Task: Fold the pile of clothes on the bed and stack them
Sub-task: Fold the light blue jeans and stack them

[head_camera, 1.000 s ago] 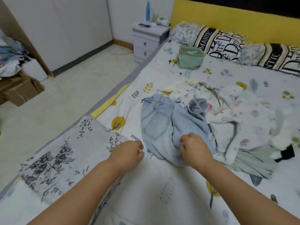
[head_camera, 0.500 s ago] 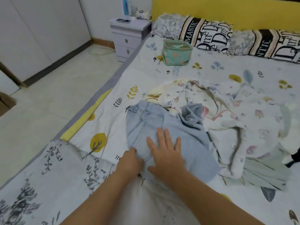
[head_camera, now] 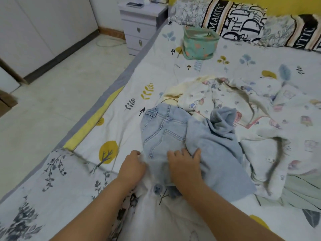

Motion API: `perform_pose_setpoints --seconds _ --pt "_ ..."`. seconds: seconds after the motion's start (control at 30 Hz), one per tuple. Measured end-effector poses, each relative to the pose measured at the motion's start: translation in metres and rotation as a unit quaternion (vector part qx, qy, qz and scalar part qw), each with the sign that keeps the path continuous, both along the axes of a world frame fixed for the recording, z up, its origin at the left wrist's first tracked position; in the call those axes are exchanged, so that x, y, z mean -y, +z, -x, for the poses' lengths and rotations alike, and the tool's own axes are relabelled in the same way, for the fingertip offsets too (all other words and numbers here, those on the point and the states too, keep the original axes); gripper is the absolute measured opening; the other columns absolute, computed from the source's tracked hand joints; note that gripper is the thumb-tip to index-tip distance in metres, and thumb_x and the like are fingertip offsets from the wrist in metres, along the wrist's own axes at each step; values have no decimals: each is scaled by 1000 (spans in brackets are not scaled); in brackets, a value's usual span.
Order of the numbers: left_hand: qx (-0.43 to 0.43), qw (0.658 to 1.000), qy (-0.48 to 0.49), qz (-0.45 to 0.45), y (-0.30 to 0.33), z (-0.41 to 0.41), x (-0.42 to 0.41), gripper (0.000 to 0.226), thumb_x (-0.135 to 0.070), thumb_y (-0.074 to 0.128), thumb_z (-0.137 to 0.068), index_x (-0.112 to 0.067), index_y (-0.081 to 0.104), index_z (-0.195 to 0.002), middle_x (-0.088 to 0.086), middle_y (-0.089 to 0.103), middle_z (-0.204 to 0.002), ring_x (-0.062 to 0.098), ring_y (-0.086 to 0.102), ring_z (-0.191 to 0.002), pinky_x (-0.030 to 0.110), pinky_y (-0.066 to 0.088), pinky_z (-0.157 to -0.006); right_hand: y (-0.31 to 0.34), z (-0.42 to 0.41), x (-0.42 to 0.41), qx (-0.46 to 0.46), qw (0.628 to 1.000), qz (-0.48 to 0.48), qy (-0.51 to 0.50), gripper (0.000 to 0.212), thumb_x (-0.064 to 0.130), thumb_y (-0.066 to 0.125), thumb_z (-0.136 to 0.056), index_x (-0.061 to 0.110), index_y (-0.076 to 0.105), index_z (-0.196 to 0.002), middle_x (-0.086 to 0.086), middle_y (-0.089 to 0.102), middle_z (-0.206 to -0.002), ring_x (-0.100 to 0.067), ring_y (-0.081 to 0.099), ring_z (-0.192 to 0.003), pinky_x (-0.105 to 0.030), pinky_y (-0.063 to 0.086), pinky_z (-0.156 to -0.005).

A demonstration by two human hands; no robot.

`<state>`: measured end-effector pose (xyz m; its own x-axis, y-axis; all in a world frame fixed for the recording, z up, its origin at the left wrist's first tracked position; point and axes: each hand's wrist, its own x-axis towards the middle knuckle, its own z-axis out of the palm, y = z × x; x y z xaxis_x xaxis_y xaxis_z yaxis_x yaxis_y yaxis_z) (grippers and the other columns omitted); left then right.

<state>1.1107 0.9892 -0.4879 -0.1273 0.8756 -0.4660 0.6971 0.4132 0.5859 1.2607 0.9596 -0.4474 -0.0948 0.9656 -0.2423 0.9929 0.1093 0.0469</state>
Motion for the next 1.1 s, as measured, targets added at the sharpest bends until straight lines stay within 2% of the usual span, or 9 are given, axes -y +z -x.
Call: perform_pose_setpoints --seconds 0.1,0.2,0.33,0.43,0.57,0.7,0.77,0.93,1.1 --pt "1 1000 5 -21 13 6 -1 46 -6 49 -89 -8 39 -134 15 48 -131 22 54 -96 27 41 -74 25 -20 -16 -260 955 -41 -138 15 11 35 -97 19 46 -104 -5 56 -80 -24 55 -79 -36 41 -77" --pt "16 999 14 -41 33 9 5 55 -7 54 -88 -8 33 -139 16 43 -137 28 52 -112 31 43 -82 77 -48 -21 -456 854 -107 -226 27 8 39 -97 18 37 -72 -2 40 -65 -14 37 -60 -30 28 -56" --pt "54 990 43 -122 83 7 13 85 -17 69 -82 -8 15 -147 16 30 -147 31 38 -130 45 38 -103 161 -78 -7 -568 780 -153 -215 21 2 42 -95 7 46 -75 -1 45 -68 -10 37 -60 -19 31 -51" --pt "216 951 53 -215 143 -3 16 93 -1 69 -80 -16 7 -147 8 46 -130 15 49 -118 25 44 -98 215 -92 13 -602 768 -147 -162 32 1 42 -95 17 49 -68 12 48 -58 -3 40 -52 -12 33 -47" --pt "370 905 4 -211 231 -13 15 36 10 48 -90 -22 52 -106 2 61 -86 -4 60 -74 6 45 -63 268 -102 41 -586 784 -148 -137 27 -1 44 -93 13 50 -70 8 50 -60 -5 43 -53 -14 35 -49" --pt "310 918 -85 -233 315 -14 21 5 1 53 -77 -1 55 -73 12 57 -69 5 50 -58 17 45 -58 294 -121 64 -566 778 -175 -209 20 -3 46 -91 2 46 -71 -6 47 -65 -13 39 -58 -26 31 -53" --pt "298 901 -164 -269 357 -21 31 26 11 54 -73 -10 57 -57 -3 55 -55 1 47 -52 15 39 -51 297 -129 73 -537 786 -175 -250 24 -6 46 -87 3 44 -65 -4 43 -60 -15 35 -61 -28 26 -54" --pt "254 896 -231 -283 427 -43 62 33 3 63 -76 -19 62 -52 -8 59 -53 -2 50 -51 14 41 -54 316 -128 97 -480 819 -114 -293 25 -8 47 -85 6 62 -70 -12 63 -76 -21 53 -73 -29 40 -65" --pt "230 896 -265 -272 462 -69 93 27 0 68 -72 -18 60 -54 -6 59 -54 3 49 -53 16 41 -53 390 -84 138 -605 755 -166 -190 8 23 59 -89 24 67 -89 11 68 -89 1 61 -83 -13 48 -71"
